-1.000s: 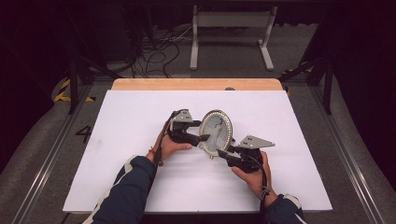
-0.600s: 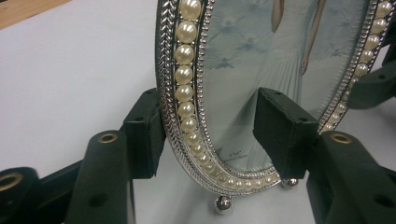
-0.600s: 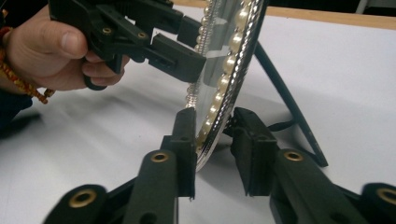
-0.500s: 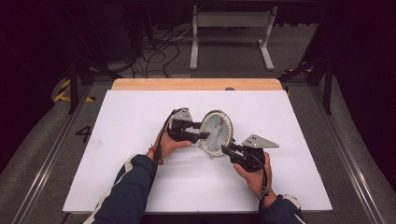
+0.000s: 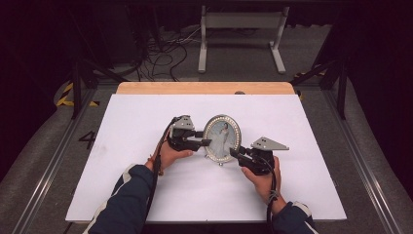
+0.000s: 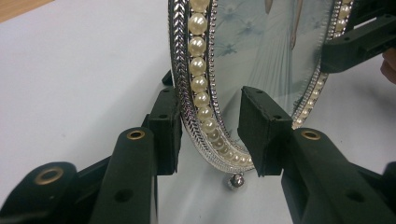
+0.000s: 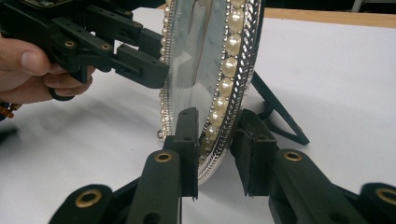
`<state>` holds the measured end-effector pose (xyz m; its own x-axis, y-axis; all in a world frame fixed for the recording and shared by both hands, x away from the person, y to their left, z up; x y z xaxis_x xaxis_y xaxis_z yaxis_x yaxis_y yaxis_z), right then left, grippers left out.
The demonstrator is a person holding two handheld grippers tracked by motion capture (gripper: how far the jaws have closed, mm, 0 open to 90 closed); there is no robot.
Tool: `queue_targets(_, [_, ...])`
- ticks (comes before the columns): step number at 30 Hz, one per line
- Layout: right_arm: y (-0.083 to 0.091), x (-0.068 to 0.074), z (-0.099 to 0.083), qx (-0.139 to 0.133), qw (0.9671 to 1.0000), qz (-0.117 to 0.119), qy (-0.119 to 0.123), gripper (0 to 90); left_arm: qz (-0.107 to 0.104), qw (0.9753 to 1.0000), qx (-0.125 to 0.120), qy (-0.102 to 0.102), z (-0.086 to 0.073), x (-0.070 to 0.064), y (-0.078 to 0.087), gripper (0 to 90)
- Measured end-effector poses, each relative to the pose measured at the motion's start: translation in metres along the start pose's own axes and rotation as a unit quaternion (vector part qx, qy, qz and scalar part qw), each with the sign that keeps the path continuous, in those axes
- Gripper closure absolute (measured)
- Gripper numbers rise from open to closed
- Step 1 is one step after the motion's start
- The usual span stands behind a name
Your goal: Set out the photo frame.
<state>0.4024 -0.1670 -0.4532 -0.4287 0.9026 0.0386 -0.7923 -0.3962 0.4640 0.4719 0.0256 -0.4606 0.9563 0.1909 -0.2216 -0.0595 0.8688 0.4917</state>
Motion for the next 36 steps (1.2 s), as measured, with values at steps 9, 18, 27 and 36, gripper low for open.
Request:
queue_targets(9, [0.002, 0.001, 0.001, -0.006, 0.9997, -0.021, 0.006, 65.1, 0.024, 0.9996, -0.008, -0.014, 0.006, 0.0, 0.005, 55.3])
queue_targets(18, [0.01, 0.001, 0.005, -0.025, 0.9993, -0.028, 0.003, 74.4, 0.03, 0.9993, -0.013, -0.019, 0.009, 0.001, 0.007, 67.4])
queue_targets(27, [0.004, 0.0, 0.007, -0.023, 0.9993, -0.029, 0.003, 74.8, 0.033, 0.9993, -0.014, -0.008, 0.006, -0.004, 0.013, 68.9])
queue_targets(36, [0.001, -0.002, 0.008, -0.021, 0.9994, -0.027, 0.003, 73.9, 0.051, 0.9985, -0.005, -0.017, 0.003, -0.012, 0.018, 68.8])
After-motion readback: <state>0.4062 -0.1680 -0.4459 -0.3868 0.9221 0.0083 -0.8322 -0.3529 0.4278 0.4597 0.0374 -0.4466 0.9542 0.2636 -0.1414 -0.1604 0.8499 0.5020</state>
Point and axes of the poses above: each handheld gripper's, and its own axes: y roughly backward along the jaws, z roughly out of its top, x roughly to its left, the point moved 6 cm from there along -y, roughly forward along the jaws, and after that the axes turned 13 degrees about -z, right-handed, at the moved point
